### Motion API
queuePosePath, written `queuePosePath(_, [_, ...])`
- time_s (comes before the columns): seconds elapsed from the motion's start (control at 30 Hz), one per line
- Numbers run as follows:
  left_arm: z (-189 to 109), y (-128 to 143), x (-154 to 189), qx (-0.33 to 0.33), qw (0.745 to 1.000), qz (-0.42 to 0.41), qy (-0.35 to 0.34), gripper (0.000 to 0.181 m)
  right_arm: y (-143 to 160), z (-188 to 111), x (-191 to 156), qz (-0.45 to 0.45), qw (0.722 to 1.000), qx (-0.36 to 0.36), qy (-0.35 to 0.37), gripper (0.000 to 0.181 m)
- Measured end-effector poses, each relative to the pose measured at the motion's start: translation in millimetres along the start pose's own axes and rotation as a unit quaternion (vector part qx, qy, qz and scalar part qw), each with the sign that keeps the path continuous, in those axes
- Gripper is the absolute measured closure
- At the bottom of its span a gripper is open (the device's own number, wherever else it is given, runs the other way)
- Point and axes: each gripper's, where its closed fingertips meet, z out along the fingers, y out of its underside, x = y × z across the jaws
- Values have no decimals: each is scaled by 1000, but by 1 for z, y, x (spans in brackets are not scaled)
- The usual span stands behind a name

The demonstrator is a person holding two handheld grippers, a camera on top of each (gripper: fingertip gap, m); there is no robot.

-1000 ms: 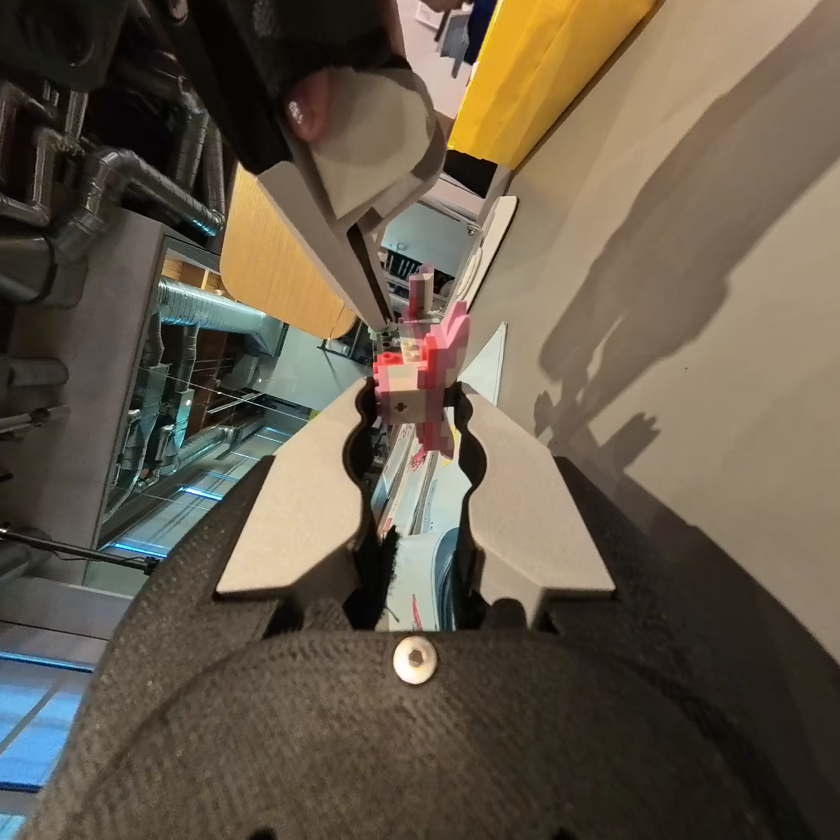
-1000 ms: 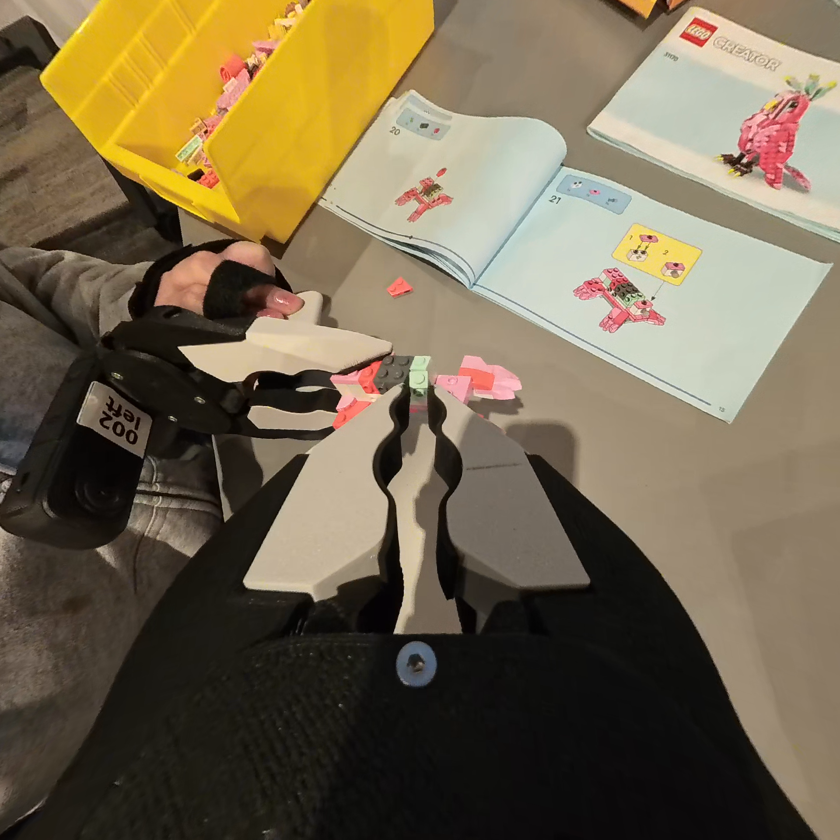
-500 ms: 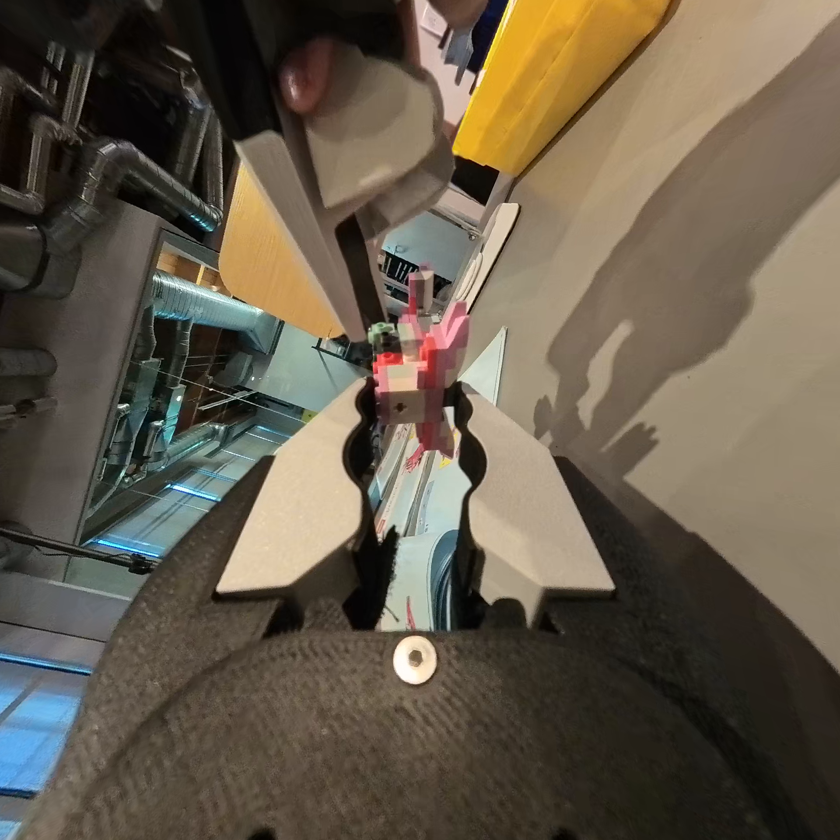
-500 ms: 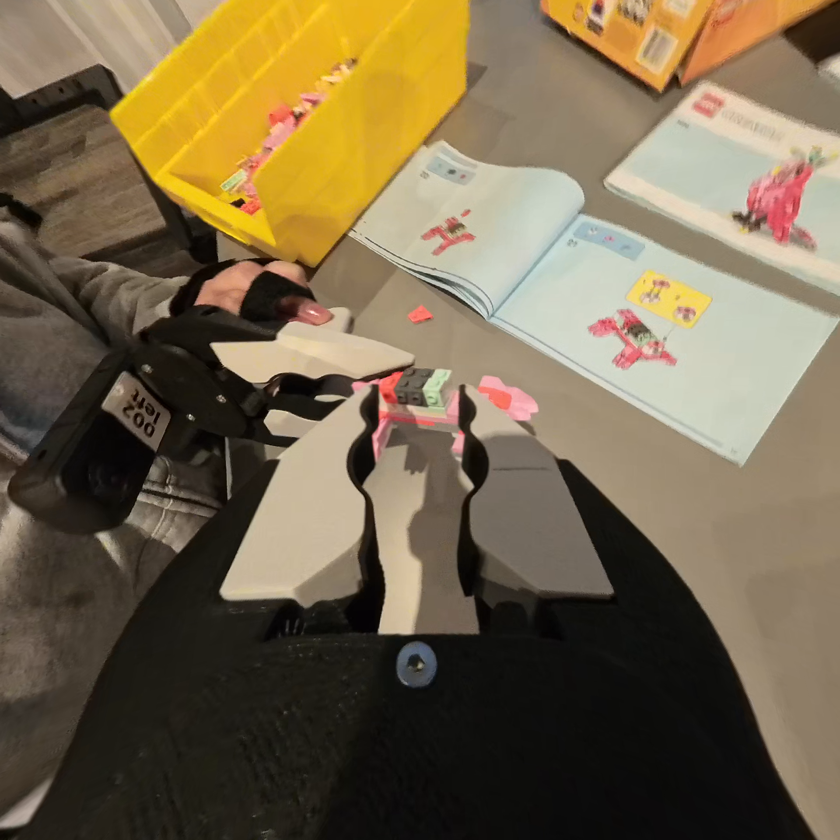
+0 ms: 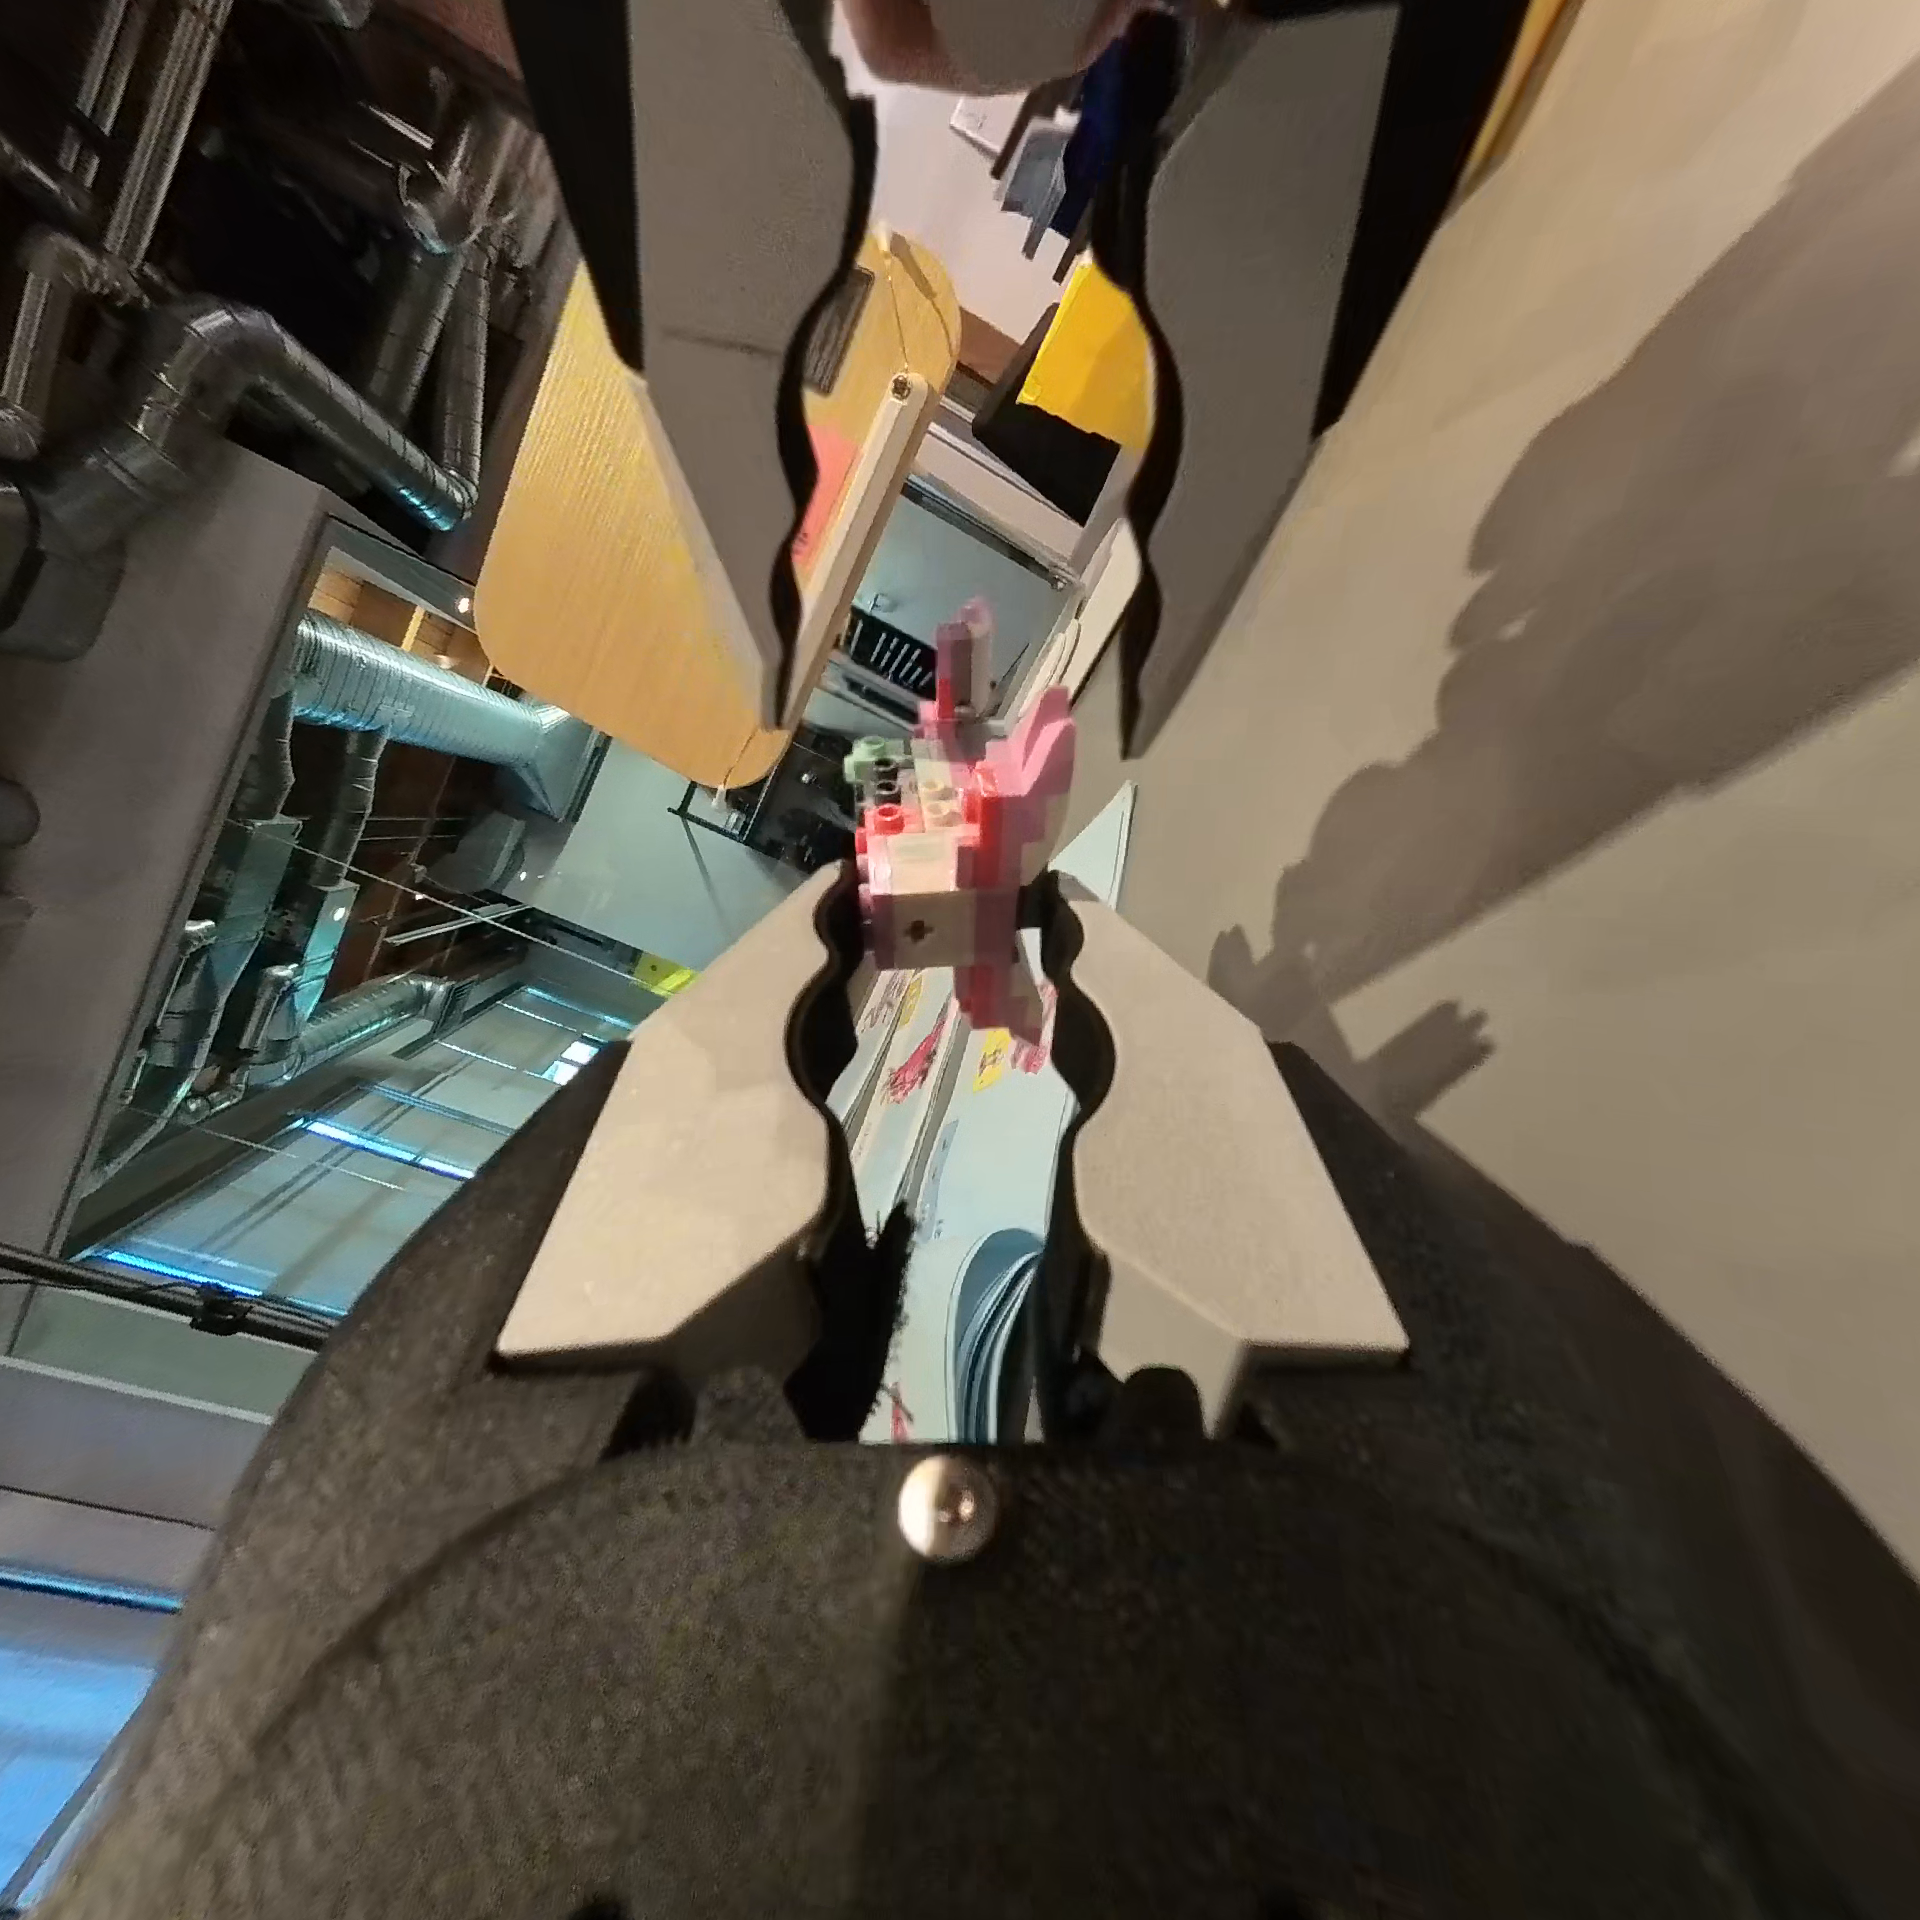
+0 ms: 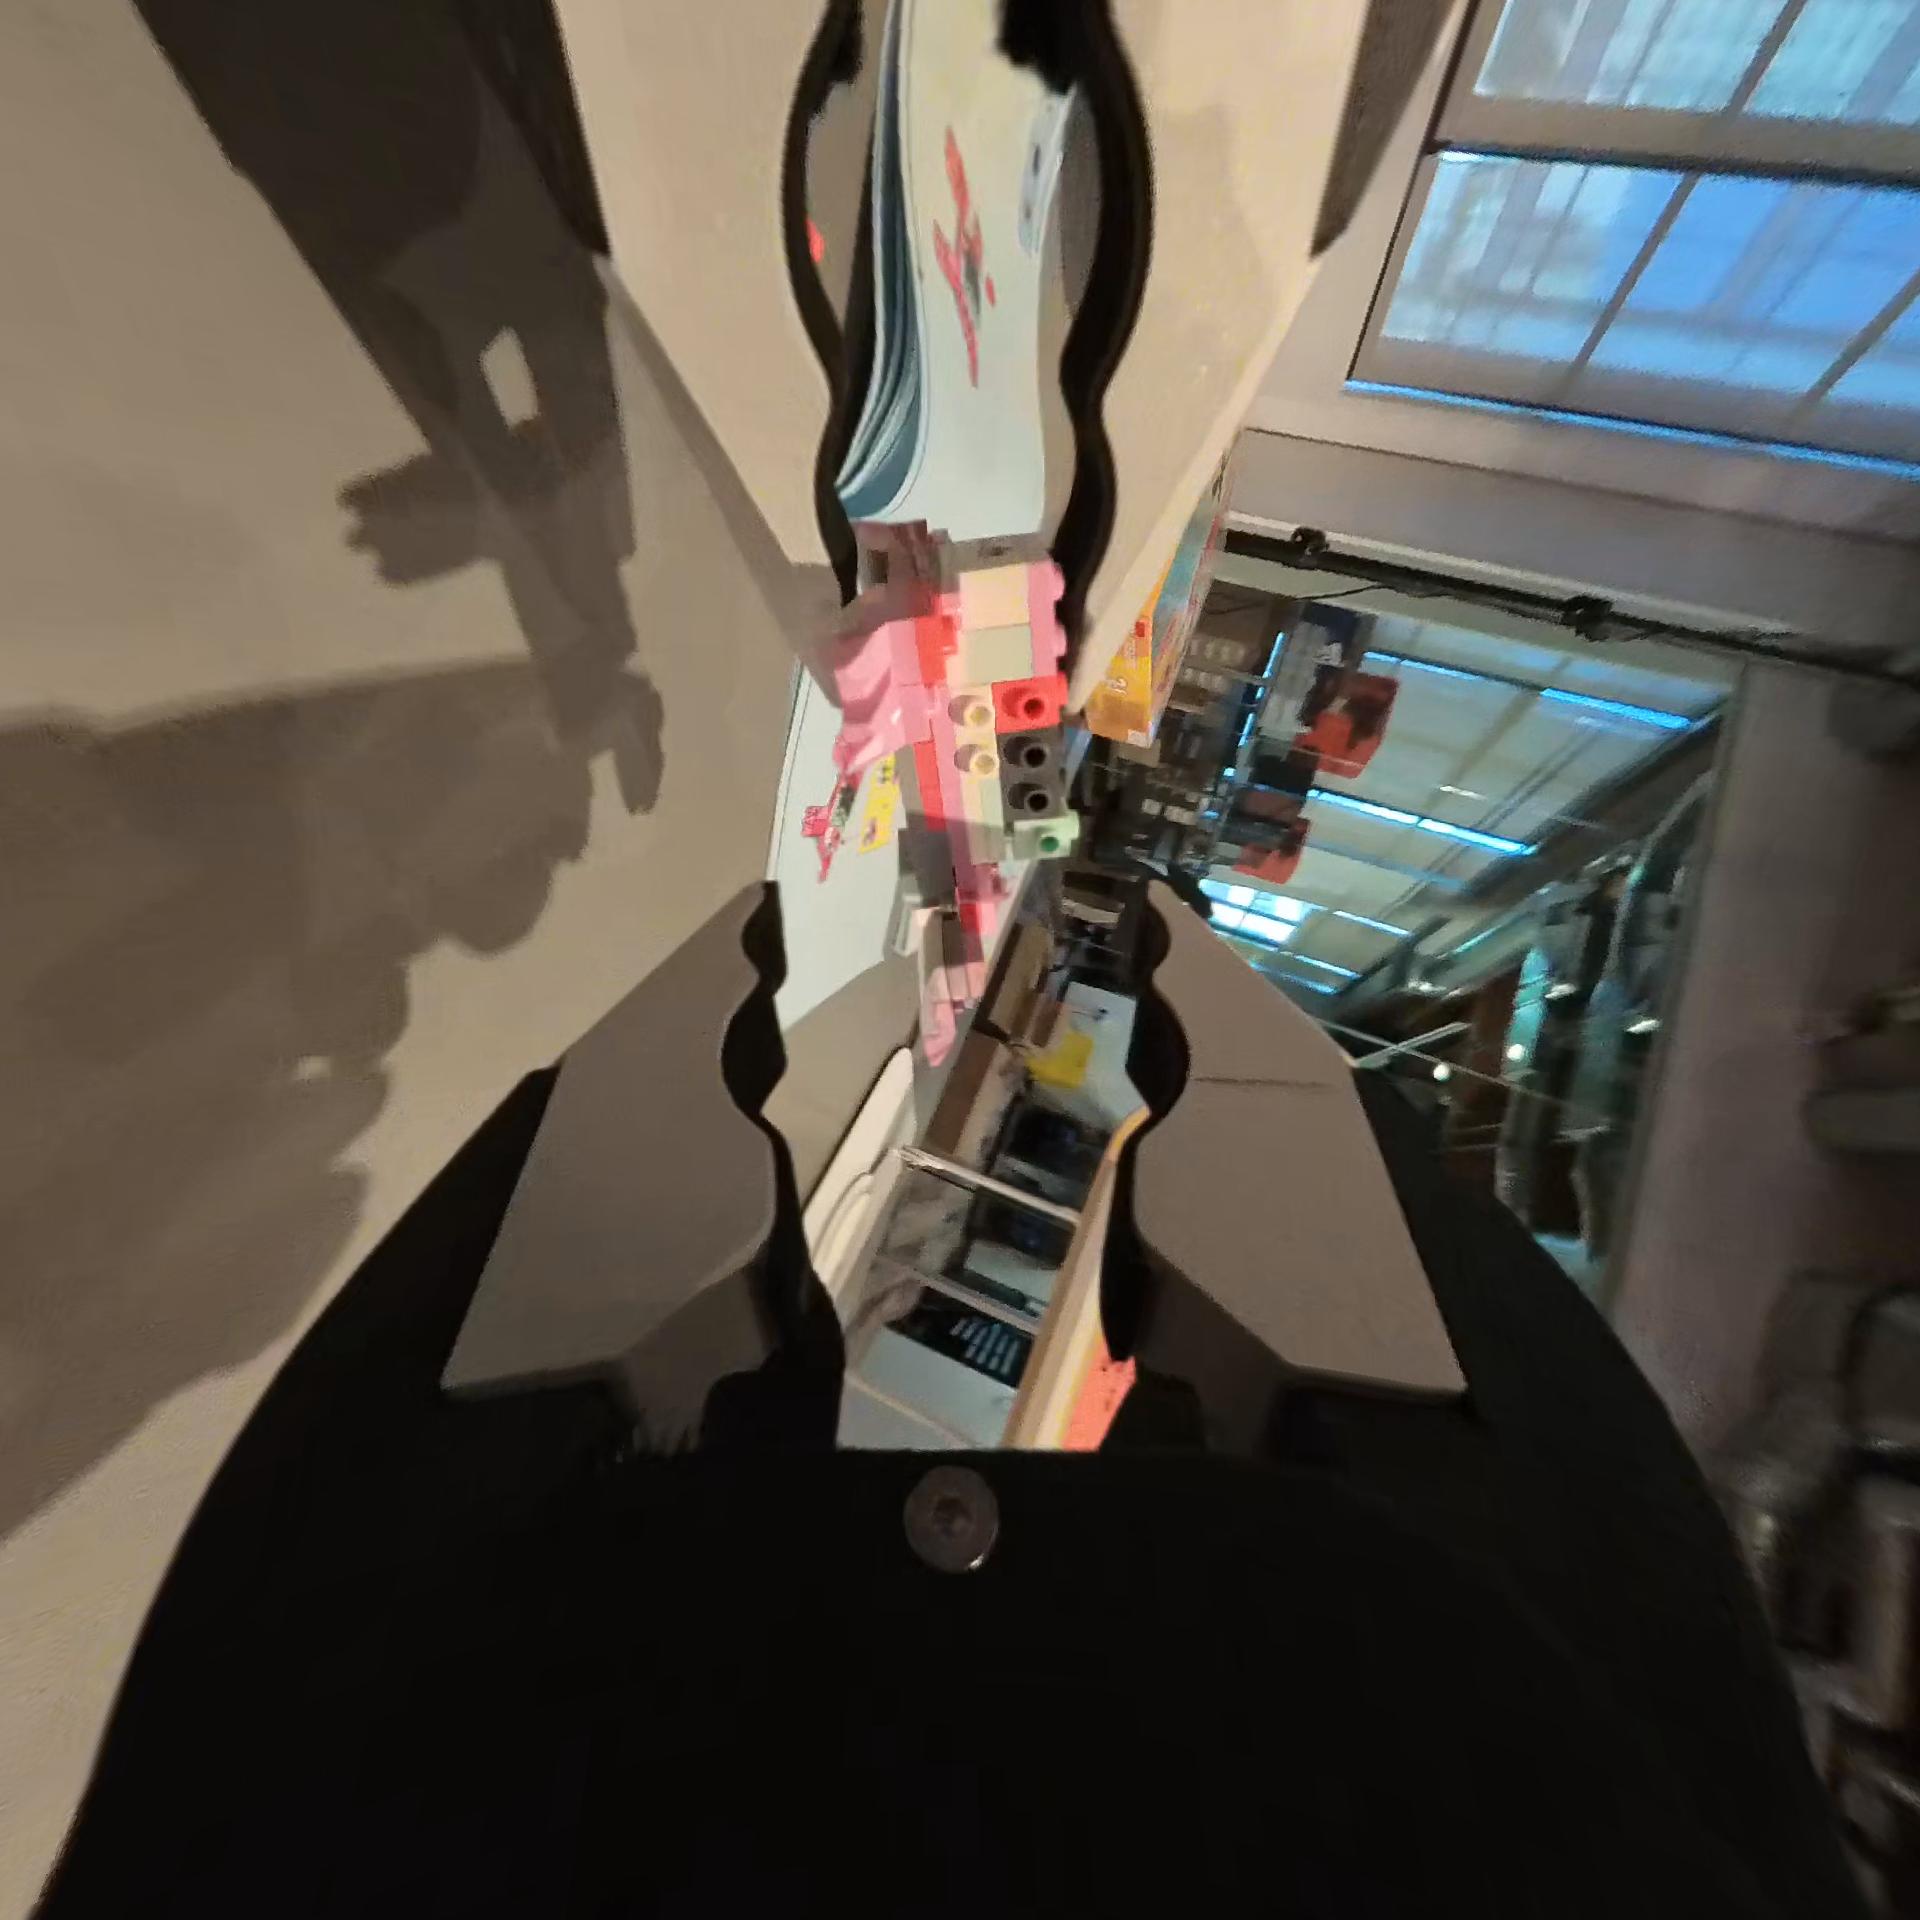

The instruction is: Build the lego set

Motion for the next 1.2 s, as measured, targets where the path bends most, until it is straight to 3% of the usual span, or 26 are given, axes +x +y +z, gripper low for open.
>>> queuePosePath(0.1, [-1, -2, 1, 6, 1000, -2, 4, 148, 0, 2, 2, -35, 999, -2, 14, 132])
queuePosePath(0.43, [-1, -4, 2, 8, 1000, -6, 7, 149, -7, 6, 5, -60, 998, 5, 28, 148])
queuePosePath(1.2, [-3, -3, 5, 5, 1000, 6, 16, 149, -7, 5, 0, -56, 998, -21, 11, 151])
